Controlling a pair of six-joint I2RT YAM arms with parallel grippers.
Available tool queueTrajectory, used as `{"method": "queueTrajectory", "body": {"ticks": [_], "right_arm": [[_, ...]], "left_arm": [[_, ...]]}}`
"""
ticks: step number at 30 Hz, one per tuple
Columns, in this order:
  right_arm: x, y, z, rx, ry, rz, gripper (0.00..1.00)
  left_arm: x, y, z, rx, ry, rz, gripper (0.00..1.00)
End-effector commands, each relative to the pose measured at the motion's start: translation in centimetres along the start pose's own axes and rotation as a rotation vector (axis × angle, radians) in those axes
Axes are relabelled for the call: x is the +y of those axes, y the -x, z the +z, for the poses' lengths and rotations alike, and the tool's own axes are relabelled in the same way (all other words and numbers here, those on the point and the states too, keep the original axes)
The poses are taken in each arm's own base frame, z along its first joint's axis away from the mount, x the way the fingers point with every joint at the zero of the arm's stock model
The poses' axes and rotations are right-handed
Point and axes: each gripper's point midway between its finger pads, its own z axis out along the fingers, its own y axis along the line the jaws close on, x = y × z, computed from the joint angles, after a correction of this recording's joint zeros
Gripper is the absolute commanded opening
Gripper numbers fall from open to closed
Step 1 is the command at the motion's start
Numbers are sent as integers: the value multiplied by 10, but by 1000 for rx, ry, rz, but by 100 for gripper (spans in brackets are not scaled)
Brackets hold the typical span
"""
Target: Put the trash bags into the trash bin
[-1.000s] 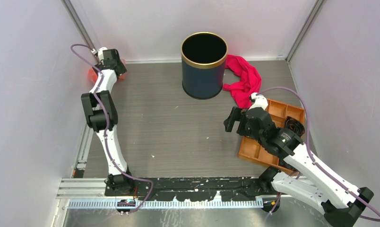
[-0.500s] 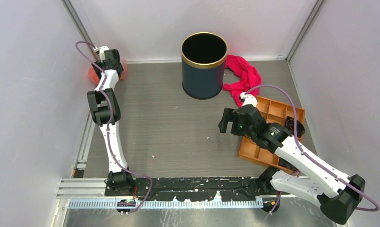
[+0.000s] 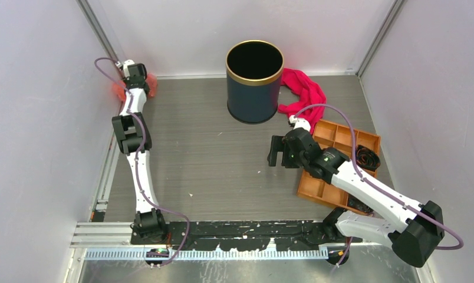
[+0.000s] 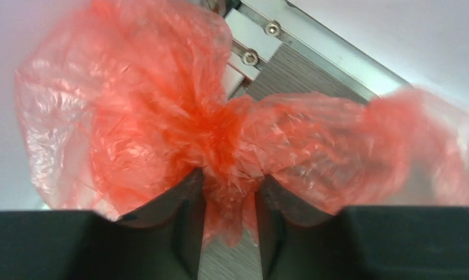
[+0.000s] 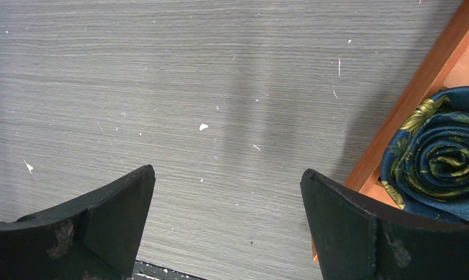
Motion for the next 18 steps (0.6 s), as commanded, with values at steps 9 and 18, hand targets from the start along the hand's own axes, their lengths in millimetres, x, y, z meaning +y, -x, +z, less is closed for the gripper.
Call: {"method": "queueTrajectory", "body": {"ticks": [9,18], "right_arm": [[-3,13,-24,-92,27,45,100],[-12,26,-42,-197,26,89,100]], "left_arm": [[-38,5,-91,90,-201,-93,0],[-70,-26,-246,155,-354,-150,0]]}}
